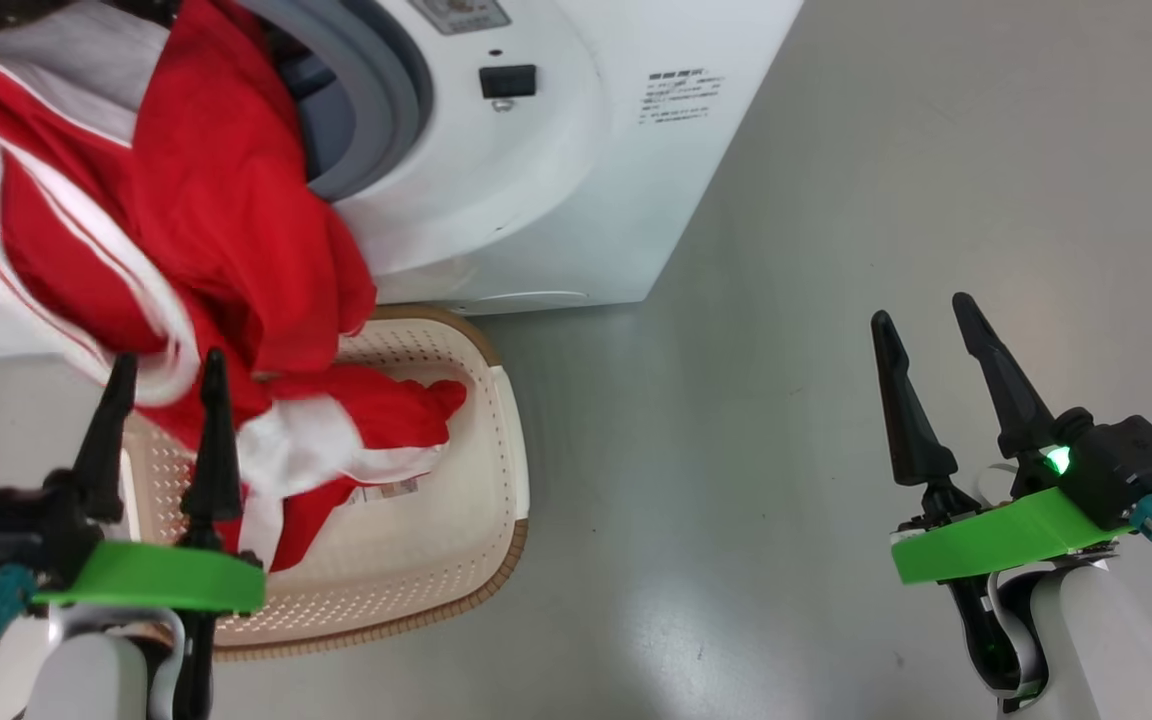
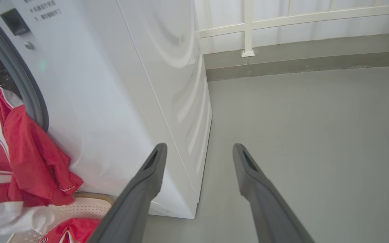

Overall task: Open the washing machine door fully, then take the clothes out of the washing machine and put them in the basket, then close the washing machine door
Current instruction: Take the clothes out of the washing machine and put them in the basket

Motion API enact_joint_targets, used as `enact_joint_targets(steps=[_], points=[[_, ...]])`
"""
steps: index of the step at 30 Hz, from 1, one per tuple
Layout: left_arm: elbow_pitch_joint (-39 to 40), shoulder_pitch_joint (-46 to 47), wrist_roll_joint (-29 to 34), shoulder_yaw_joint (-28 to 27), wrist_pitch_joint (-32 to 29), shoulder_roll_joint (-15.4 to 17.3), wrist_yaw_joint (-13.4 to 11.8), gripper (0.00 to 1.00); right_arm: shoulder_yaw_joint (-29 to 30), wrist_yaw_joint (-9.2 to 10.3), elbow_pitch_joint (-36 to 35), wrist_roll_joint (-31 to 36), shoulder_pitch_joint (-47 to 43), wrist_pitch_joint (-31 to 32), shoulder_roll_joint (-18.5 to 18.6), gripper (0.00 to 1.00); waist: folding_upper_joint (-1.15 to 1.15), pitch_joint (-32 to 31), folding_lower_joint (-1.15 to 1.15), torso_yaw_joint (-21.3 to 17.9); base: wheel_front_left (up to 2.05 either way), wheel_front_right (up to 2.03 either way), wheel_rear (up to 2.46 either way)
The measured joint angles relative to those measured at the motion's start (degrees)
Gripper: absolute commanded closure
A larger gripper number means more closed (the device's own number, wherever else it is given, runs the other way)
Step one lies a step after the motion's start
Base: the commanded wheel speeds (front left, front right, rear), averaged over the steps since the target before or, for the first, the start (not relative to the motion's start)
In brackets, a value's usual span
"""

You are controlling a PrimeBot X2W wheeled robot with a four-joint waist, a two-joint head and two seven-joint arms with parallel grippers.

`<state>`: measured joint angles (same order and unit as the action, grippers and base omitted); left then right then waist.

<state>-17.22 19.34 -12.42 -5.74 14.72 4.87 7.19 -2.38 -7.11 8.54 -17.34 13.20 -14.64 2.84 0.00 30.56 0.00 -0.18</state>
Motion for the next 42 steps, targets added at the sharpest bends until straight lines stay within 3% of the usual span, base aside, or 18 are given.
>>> enact_joint_targets(steps=[9, 23, 36, 42], points=[[8.0, -5.4, -0.1, -1.3, 0.0, -0.6, 0.0, 0.0, 0.1, 0.0, 0.1, 0.3, -0.1, 0.0, 0.0, 0.0, 0.0, -0.4, 0.0, 0.7, 0.0, 0.0, 0.0], [9.8, -5.2, 0.2, -1.0, 0.0, -1.1, 0.0, 0.0, 0.2, 0.0, 0.1, 0.3, -0.1, 0.0, 0.0, 0.0, 0.0, 0.1, 0.0, 0.5, 0.0, 0.0, 0.0], [3.6, 8.8, -3.4, 0.0, 0.0, 3.0, 0.0, 0.0, -0.3, 0.0, -0.1, 0.2, 0.1, 0.0, 0.0, 0.0, 0.0, 1.3, 0.0, -0.5, 0.0, 0.0, 0.0], [-5.2, 15.0, -4.6, 1.1, 0.0, 5.4, 0.0, 0.0, -0.4, 0.0, -0.4, -0.1, 0.3, 0.0, 0.0, 0.0, 0.0, 2.4, 0.0, -1.6, 0.0, 0.0, 0.0]])
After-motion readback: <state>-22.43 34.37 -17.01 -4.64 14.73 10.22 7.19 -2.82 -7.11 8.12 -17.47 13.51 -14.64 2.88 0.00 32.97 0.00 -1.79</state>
